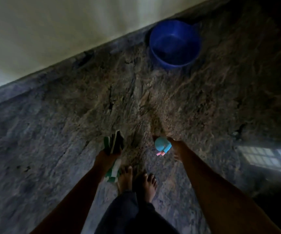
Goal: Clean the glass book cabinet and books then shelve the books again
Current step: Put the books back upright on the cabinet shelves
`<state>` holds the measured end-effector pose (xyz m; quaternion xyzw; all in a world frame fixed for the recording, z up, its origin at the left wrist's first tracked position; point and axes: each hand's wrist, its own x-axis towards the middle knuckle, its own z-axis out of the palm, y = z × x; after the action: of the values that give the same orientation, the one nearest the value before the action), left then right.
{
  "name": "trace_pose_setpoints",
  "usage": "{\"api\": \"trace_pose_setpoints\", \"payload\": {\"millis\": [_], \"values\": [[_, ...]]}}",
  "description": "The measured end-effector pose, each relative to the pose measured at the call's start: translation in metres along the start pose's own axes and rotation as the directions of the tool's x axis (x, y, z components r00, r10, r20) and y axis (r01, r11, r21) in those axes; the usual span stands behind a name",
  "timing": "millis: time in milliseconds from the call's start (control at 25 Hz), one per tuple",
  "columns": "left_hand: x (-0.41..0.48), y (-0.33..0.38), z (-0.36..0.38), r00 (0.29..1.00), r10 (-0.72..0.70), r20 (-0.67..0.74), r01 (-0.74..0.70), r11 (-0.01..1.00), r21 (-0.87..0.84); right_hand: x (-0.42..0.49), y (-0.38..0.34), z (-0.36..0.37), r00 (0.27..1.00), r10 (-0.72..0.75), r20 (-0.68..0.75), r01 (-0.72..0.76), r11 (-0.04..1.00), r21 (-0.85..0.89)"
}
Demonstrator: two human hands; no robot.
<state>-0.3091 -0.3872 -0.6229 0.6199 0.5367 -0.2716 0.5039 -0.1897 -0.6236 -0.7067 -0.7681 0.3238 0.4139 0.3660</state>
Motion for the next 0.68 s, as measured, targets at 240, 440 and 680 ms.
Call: {"api": "trace_pose_setpoints", "payload": {"millis": [240, 440, 680], "values": [[0.052, -0.013, 0.043, 0.997, -0.063, 0.045, 0.068, 0.991, -0.112, 0.091, 0.047, 0.055, 0.999, 0.035, 0.032, -0.038, 0.996, 0.076], [-0.024, 0.022, 0.011, 0.994, -0.103, 0.032, 0.107, 0.972, -0.207, -0.015, 0.017, -0.01, 0.997, -0.069, -0.034, 0.069, 0.998, -0.011], [-0.15, 0.104, -0.037, 0.996, -0.038, 0.079, 0.047, 0.993, -0.113, -0.228, -0.076, -0.132, 0.912, -0.409, -0.034, 0.399, 0.904, -0.155]]}}
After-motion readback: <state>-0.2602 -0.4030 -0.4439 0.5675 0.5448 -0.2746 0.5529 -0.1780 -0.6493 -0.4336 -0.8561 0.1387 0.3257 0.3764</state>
